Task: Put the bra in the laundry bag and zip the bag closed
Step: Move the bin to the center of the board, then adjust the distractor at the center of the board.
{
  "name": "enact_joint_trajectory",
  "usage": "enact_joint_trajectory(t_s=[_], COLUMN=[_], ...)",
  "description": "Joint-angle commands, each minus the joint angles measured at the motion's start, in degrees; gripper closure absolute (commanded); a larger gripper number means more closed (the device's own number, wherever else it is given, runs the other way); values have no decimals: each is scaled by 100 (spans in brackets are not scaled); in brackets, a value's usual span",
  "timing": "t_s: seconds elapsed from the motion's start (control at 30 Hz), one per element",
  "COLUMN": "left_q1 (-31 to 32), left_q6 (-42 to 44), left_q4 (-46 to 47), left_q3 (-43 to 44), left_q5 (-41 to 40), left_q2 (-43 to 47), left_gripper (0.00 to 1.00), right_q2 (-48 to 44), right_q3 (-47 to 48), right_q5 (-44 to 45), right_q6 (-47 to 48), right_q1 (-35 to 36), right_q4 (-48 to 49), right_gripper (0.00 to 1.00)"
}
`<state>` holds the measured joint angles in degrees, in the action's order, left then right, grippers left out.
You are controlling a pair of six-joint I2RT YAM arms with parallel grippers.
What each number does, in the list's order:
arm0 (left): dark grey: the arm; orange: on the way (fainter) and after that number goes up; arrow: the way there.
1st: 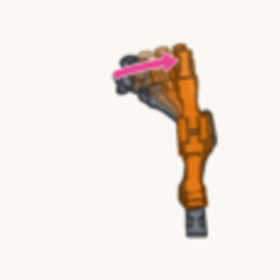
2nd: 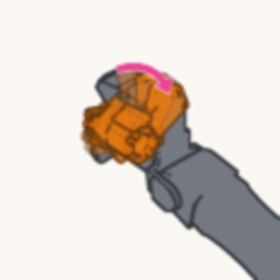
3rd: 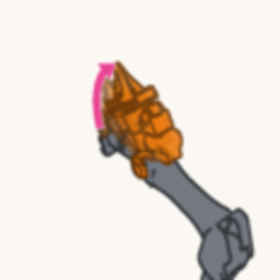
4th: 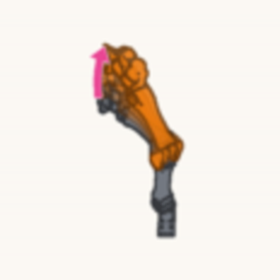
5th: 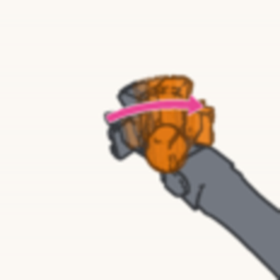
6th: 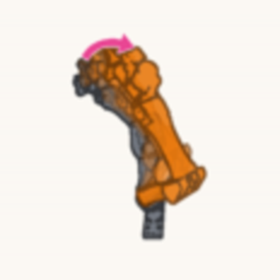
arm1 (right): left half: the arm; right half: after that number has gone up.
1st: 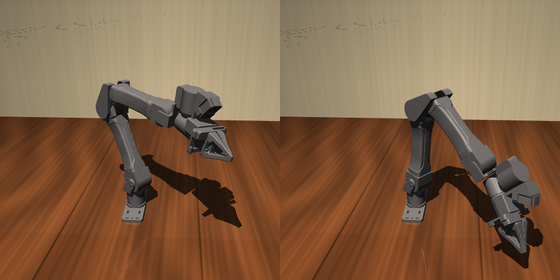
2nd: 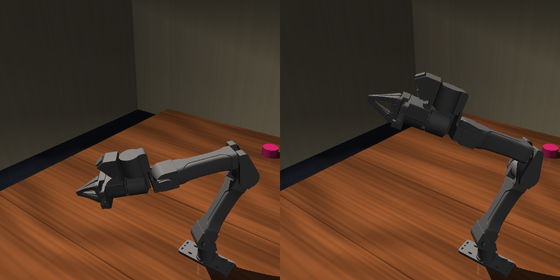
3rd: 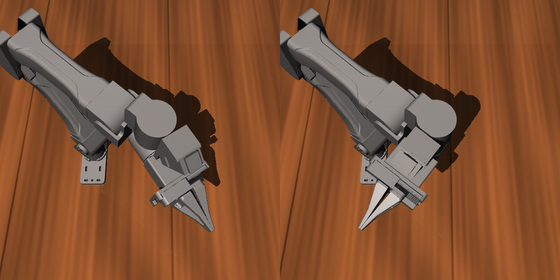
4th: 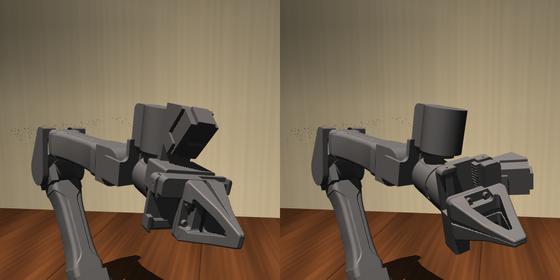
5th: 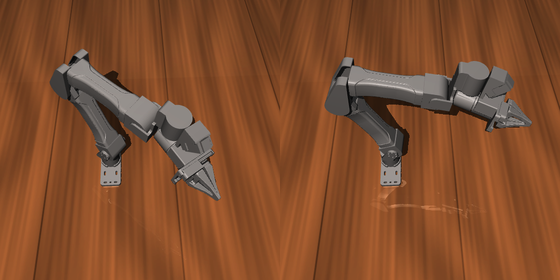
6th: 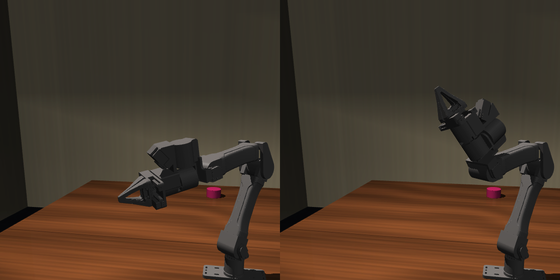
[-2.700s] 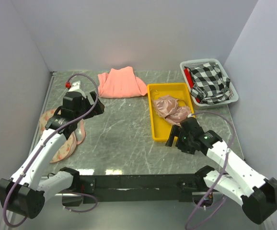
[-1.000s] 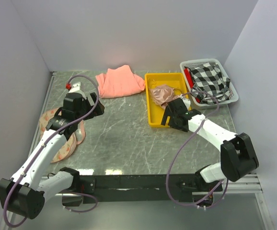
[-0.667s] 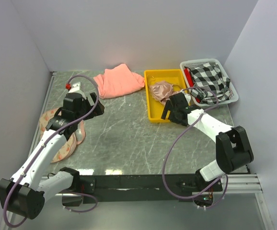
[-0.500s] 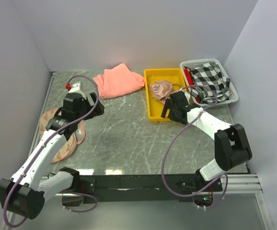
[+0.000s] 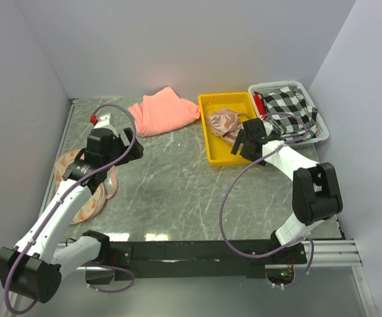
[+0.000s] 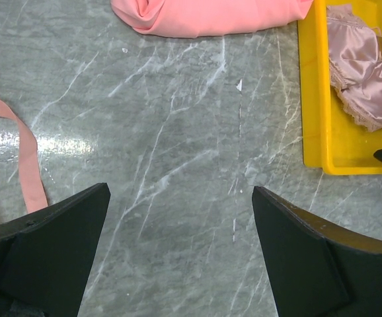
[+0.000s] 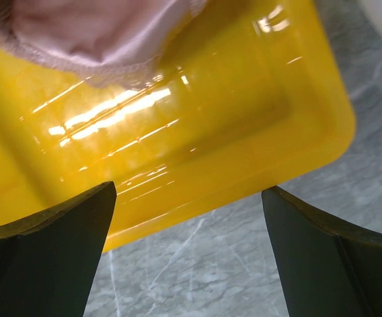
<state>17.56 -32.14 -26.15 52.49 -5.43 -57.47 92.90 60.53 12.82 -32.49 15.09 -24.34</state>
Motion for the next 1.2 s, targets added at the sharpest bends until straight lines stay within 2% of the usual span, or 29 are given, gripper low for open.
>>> enact_joint_trajectory(t_s=[0.0, 0.13, 0.3, 0.4, 0.5, 0.57, 0.67, 0.73, 0.8, 0.83, 0.9, 0.93, 1.0, 1.03, 1.17], left_q1=[-7, 2, -7, -7, -7, -7, -7, -7, -7, -16, -16, -16, -16, -16, 10], left_q6=[15, -3, -12, -99, -301, -381, -521, -635, -679, -706, -732, -732, -828, -881, -882], left_q4=[110, 102, 110, 198, 618, 1337, 1805, 2025, 2847, 2948, 2766, 2651, 2476, 2396, 2063], left_q3=[-28, -37, -46, -2, 77, 120, 584, 980, 1052, 1349, 1929, 2558, 3028, 3370, 3856], left_q5=[-10, -54, -177, -125, 226, 787, 1236, 993, 965, 1061, 1219, 1263, 1290, 1203, 694], left_q2=[87, 78, 70, -79, -439, -895, -1835, -2469, -2959, -3198, -4081, -4383, -5138, -5325, -5810], left_gripper=[3, 3, 3, 3, 3, 3, 3, 3, 3, 3, 3, 3, 3, 3, 3], right_q2=[-9, -368, -1572, -2004, -1873, -1653, -1381, -1240, -1187, -1178, -1195, -1204, -1239, -1274, -1494], right_q3=[170, -59, -331, -332, -16, 239, 450, 600, 653, 644, 583, 574, 530, 504, 249], right_q5=[21, -271, -534, -1263, -1905, -2133, -2388, -2451, -2503, -2538, -2591, -2600, -2565, -2539, -2513], right_q6=[111, 146, 217, 252, 164, 77, -20, -3, 15, 23, 41, 58, 102, 103, 85], right_q1=[-68, -24, 432, 757, 1039, 1118, 1128, 1136, 1136, 1136, 1136, 1136, 1145, 1136, 1136], right_q4=[78, 184, 61, 209, 210, 245, 421, 404, 386, 412, 456, 439, 377, 351, 421], right_gripper=[0, 0, 0, 0, 0, 0, 0, 0, 0, 0, 0, 0, 0, 0, 0])
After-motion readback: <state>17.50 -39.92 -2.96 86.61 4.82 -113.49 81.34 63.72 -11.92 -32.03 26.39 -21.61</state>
